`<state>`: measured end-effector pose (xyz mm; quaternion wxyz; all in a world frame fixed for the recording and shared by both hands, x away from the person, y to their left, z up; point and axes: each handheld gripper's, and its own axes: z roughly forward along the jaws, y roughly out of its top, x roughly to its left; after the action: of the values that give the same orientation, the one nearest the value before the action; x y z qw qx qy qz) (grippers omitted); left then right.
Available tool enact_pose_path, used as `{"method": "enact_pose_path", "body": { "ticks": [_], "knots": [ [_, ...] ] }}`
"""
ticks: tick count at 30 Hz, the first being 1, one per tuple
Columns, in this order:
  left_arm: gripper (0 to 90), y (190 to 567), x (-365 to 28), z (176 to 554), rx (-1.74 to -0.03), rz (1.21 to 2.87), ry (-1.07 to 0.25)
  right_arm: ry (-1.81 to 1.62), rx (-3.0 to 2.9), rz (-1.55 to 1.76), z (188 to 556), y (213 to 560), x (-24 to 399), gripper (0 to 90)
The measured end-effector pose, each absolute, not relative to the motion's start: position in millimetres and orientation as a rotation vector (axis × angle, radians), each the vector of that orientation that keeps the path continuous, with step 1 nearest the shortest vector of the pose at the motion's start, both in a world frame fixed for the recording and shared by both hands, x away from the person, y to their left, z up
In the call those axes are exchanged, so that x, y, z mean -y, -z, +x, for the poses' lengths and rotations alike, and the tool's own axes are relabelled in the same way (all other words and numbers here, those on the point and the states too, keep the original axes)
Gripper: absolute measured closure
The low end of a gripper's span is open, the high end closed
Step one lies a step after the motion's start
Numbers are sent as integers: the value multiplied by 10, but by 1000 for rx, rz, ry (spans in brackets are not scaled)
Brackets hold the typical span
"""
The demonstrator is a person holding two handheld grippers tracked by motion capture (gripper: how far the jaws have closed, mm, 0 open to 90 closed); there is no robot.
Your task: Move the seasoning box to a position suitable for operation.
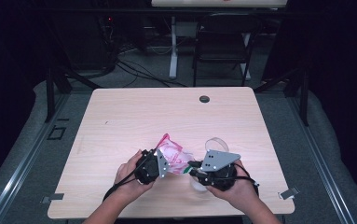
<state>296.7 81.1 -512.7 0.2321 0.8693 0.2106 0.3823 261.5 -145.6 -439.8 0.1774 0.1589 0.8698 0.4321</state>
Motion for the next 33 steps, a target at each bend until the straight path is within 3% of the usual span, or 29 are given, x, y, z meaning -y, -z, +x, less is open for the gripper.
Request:
{"method": "enact_pose_path", "body": {
  "ticks": [9,33],
  "knots": [
    [577,5090,-778,2959,-534,2388,-1111,-1225,-2486,443,2623,4375,1479,891],
    [578,5008,-743,2953,-454,2402,-1224,-1266,-2522,519,2652,4362,1538,900]
  ]
}}
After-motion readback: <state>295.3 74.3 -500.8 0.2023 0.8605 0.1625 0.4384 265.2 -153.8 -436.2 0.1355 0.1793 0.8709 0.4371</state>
